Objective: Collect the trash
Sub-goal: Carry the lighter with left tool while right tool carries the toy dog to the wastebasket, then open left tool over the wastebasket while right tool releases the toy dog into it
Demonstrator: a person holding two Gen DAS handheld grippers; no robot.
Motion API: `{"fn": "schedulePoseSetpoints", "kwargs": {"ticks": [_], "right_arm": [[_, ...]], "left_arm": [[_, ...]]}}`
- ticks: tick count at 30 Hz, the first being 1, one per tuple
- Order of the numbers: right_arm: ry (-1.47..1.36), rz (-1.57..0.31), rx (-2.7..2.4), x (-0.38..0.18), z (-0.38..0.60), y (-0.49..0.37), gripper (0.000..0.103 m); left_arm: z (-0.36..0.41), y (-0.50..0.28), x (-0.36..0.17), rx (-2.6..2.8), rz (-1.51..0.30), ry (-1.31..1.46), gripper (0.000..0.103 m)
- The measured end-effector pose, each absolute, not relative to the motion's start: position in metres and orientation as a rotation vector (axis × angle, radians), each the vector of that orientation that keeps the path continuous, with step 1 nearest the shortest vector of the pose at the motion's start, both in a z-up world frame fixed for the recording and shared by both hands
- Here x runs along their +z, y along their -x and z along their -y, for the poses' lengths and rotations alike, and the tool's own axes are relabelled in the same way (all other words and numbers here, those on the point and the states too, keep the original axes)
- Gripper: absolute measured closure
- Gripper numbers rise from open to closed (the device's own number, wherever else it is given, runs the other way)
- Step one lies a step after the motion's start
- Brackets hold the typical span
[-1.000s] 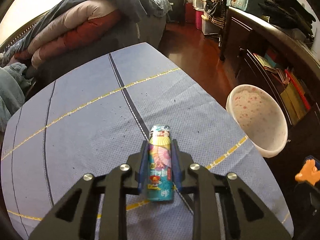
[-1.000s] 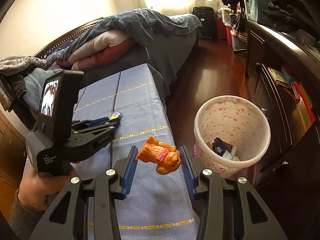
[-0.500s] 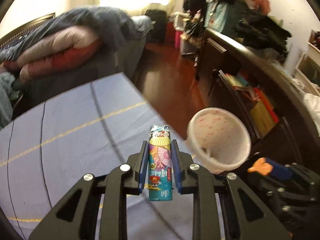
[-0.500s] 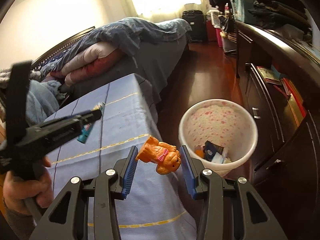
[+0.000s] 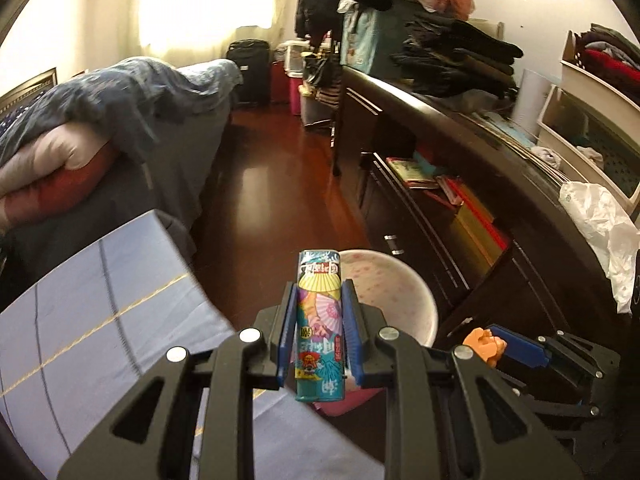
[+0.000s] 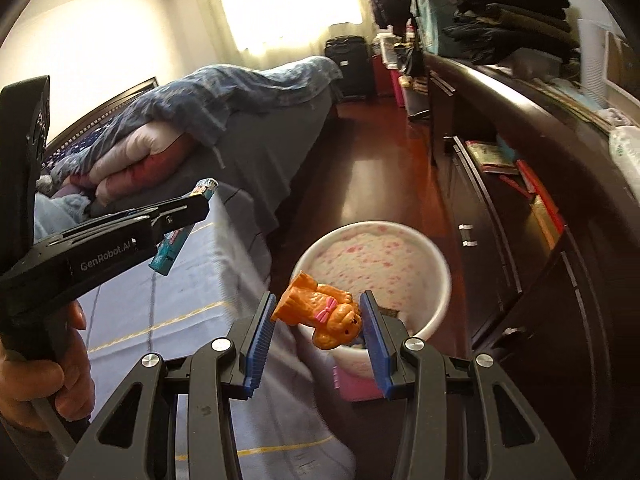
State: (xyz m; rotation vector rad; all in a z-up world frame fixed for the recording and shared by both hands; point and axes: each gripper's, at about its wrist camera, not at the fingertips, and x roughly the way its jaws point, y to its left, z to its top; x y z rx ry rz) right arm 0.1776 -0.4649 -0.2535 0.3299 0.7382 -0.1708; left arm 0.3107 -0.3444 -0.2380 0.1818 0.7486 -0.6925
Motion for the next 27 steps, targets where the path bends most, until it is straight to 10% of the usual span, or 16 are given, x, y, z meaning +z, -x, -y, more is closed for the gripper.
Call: {"fn": "schedulePoseSetpoints", "kwargs": {"ticks": [27], "right_arm": [[-0.393, -0.819, -0.318, -0.315, 0.539, -0.238, 0.06]], "left_arm": [[0.43, -0.378, -0.337, -0.746, -0.99, -0.159, 0.079]]}}
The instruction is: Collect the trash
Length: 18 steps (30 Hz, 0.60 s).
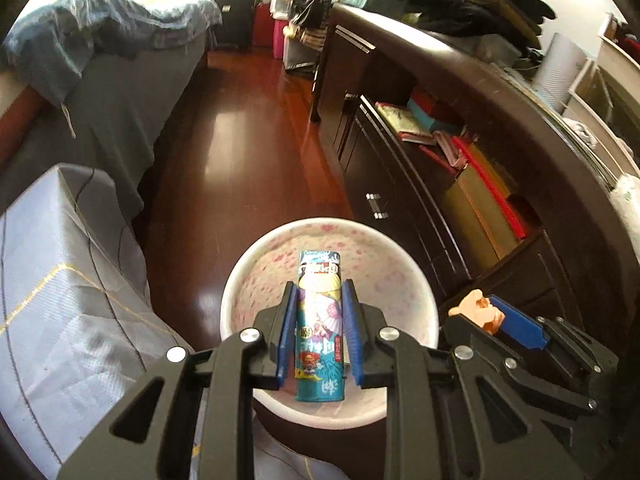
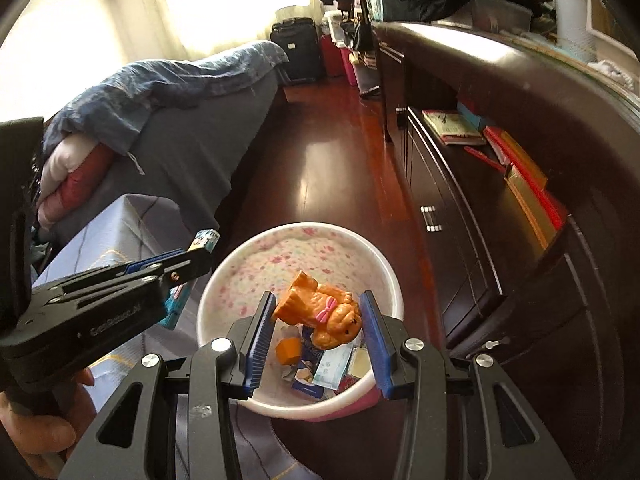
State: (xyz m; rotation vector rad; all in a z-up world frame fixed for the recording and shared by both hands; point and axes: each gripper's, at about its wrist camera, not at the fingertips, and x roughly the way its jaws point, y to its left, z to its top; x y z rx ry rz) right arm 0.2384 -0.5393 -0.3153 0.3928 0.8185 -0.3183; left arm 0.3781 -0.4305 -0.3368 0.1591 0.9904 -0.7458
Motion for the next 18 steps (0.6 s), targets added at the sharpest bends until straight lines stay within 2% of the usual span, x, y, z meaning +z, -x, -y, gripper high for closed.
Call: {"fn": "schedulePoseSetpoints", "kwargs": {"ticks": [6, 8, 10, 12, 18], "right_arm": [[-0.425, -0.847, -0.348, -0.336, 0.557, -0.252, 0.059], [-0.442, -0.863, -0.351, -0.344, 0.563, -0.255, 0.059], [-0.446, -0.869, -0.361, -0.349, 0.566, -0.258, 0.059], [-0.451, -0.871, -0.367, -0.352, 0.567, -0.258, 0.049], [-0.461, -0.864, -0.381, -0.352, 0.565, -0.259, 0.041]], "left_arm": [[0.429, -0.393, -0.352, -0.758, -1.045, -0.105, 0.079], [0.429, -0.395, -0.355, -0.764, -1.052, -0.096, 0.075], [0.427, -0.396, -0.357, -0.768, -1.058, -0.088, 0.068], [0.426, -0.396, -0.358, -0.775, -1.061, -0.072, 0.062], [0.42, -0.392, -0.349, -0.782, -1.039, -0.054, 0.043]]}}
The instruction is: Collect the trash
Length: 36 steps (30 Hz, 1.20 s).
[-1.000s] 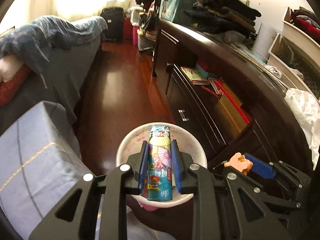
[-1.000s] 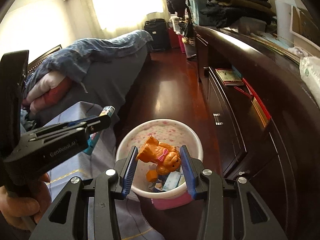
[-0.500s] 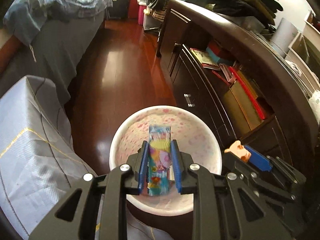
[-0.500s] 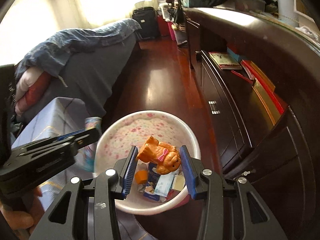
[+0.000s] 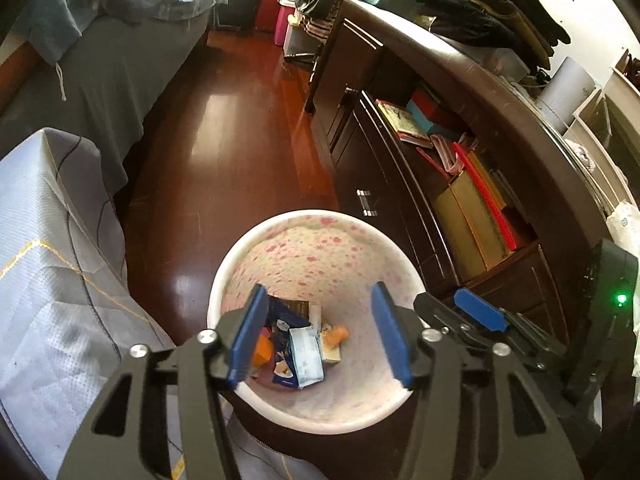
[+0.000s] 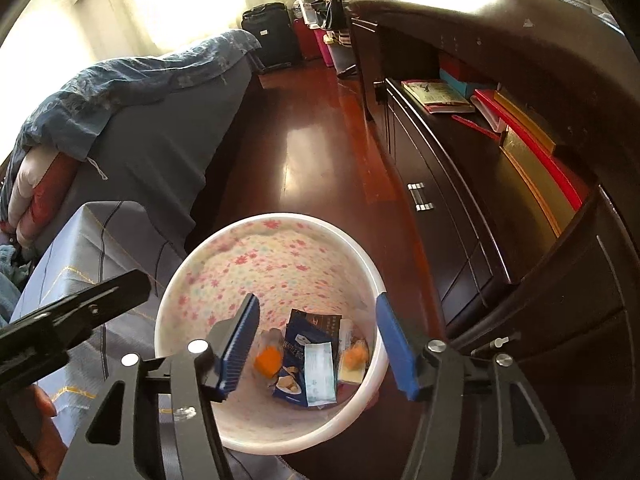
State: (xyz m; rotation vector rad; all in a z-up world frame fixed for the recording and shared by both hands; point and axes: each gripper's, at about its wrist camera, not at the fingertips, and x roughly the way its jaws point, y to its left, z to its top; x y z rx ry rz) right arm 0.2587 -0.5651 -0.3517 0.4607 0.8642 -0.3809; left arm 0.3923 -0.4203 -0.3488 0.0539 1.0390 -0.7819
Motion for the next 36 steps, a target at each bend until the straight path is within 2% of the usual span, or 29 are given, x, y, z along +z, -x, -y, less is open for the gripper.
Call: {"fn": "schedulePoseSetpoints", "kwargs": {"ticks": [7, 11, 16, 21, 29, 36], "right_arm": [[-0.448, -0.861, -0.418, -0.341, 0.558, -0.252, 0.034], [-0.435, -0.848, -0.444, -0.325, 0.548, -0.242, 0.024], [-0.375, -0.811, -0.447, -0.295, 0.517, -0.227, 0.011], [-0.281, -0.759, -0.348, -0.255, 0.449, -0.209, 0.004], [-0.127, -0.645, -0.153, -0.184, 0.333, -0.174, 0.004], [-0.082, -0.481, 0.06, -0.115, 0.247, -0.11, 0.004]], "left_arm": [[0.408, -0.386, -0.327, -0.762, -0.986, -0.038, 0.025], [0.39, -0.378, -0.307, -0.744, -0.949, -0.025, 0.018], [0.347, -0.359, -0.273, -0.667, -0.85, 0.009, 0.003], [0.269, -0.325, -0.228, -0.516, -0.74, 0.057, 0.004], [0.126, -0.244, -0.159, -0.236, -0.572, 0.118, 0.004], [0.031, -0.138, -0.092, -0.004, -0.371, 0.146, 0.003]]}}
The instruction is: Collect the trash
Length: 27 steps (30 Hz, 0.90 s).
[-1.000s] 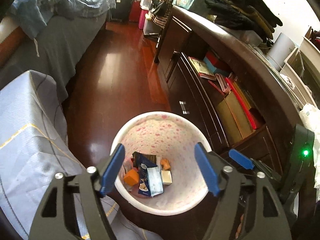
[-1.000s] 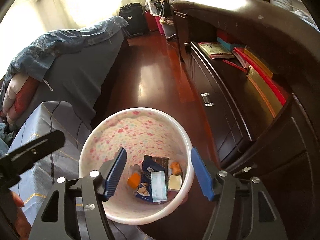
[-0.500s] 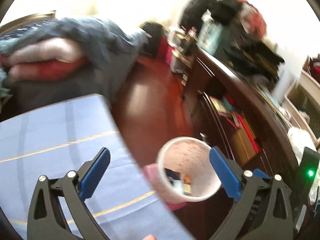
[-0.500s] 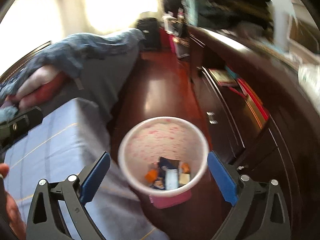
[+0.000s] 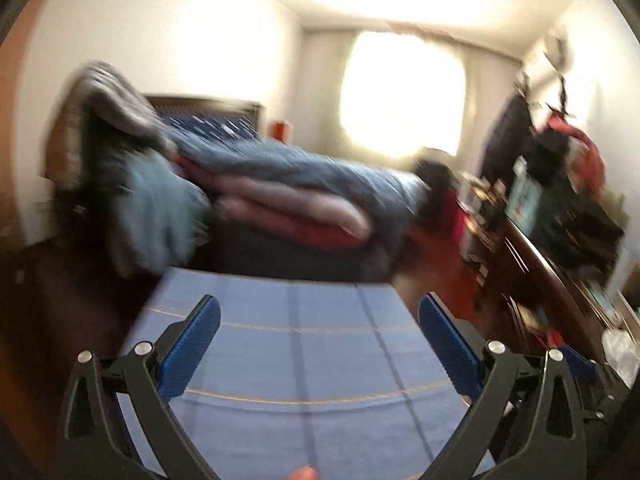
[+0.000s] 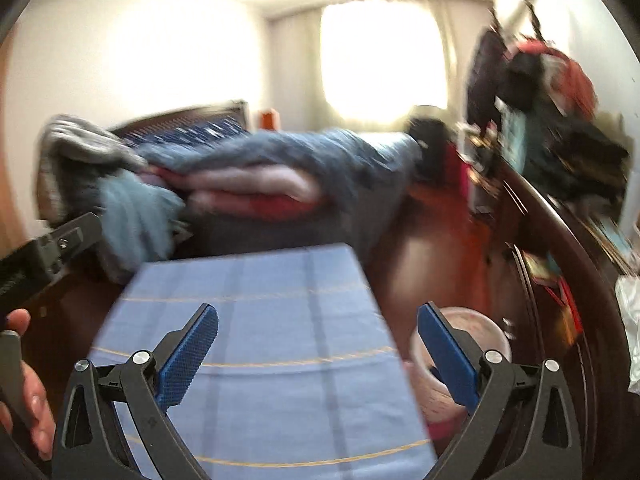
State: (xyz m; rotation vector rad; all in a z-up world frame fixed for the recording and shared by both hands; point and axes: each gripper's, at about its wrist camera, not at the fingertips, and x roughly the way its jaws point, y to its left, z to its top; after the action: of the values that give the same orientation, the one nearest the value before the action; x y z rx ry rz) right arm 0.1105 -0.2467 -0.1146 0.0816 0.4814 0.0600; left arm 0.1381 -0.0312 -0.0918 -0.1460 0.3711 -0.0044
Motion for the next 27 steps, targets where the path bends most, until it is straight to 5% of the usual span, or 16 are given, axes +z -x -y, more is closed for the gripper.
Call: {"fn": "schedulePoseSetpoints", "kwargs": {"ticks": [14, 27], "right_arm": [[-0.027, -0.224, 0.089, -0.051, 0.185, -0.011, 0.004], [-0.032, -0.179, 0.009, -0.041, 0.192, 0.009, 0.004]], "left_arm": [[-0.032, 0.006, -0.017, 0.104, -0.191, 0.163, 0.003], [-0.015, 0.015, -0.01, 0.048, -0.184, 0.144, 0.003]]}}
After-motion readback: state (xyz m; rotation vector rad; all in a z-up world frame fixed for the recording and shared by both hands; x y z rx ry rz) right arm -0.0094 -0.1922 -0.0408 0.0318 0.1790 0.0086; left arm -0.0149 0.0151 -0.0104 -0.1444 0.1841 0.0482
